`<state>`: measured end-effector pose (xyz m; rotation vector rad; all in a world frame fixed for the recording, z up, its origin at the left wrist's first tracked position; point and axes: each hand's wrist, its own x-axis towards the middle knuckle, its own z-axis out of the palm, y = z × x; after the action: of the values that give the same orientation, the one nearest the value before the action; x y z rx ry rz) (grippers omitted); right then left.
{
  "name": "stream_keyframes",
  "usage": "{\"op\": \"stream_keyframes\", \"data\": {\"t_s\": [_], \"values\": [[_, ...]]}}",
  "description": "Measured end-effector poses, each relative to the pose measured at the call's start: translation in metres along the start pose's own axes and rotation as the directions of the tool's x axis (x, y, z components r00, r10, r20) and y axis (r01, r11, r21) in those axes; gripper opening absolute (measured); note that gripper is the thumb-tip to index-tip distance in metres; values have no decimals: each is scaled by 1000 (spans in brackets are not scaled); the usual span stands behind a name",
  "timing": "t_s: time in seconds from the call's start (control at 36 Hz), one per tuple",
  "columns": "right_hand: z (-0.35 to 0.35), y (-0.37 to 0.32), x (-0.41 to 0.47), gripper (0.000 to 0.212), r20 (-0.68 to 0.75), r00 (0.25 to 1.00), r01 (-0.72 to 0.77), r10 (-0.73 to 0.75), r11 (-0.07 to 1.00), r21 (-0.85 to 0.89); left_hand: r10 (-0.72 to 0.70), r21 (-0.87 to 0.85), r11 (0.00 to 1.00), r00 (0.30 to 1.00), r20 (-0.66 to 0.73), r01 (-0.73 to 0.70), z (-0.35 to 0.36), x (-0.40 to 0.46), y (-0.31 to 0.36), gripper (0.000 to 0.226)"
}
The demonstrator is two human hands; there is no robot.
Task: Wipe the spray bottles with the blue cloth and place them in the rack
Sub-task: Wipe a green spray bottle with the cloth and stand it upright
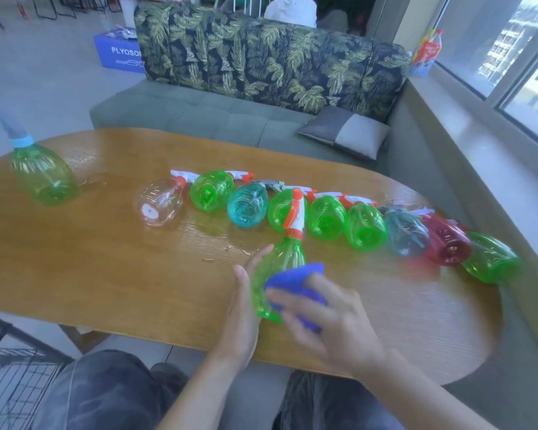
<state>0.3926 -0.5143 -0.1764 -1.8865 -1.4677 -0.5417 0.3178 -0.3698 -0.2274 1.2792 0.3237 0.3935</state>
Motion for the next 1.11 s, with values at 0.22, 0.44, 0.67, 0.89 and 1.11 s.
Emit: {"op": "stream_keyframes", "data": {"t_s": [0.22,0.44,0.67,0.89,1.11], "values": [[14,5,30,32,-70,852,-505,518,850,146,-4,-48,999,1000,-11,3,2,0,2,70],[21,-10,-7,25,-38,993,-109,108,993,-36,16,-3,1000,999,-40,-16,0,-1,2,76],[6,-21,-23,23,6,997,75,-75,996,-41,-29,-155,987,999,46,36,4,-10,18,80],[-6,-19,1,24,-115,705,-600,700,675,429,-2,-180,984,999,50,11,1,-9,19,92],[3,-23,1,25,-32,584,-671,811,504,543,22,-163,987,997,68,-11,1,-6,14,68]]}}
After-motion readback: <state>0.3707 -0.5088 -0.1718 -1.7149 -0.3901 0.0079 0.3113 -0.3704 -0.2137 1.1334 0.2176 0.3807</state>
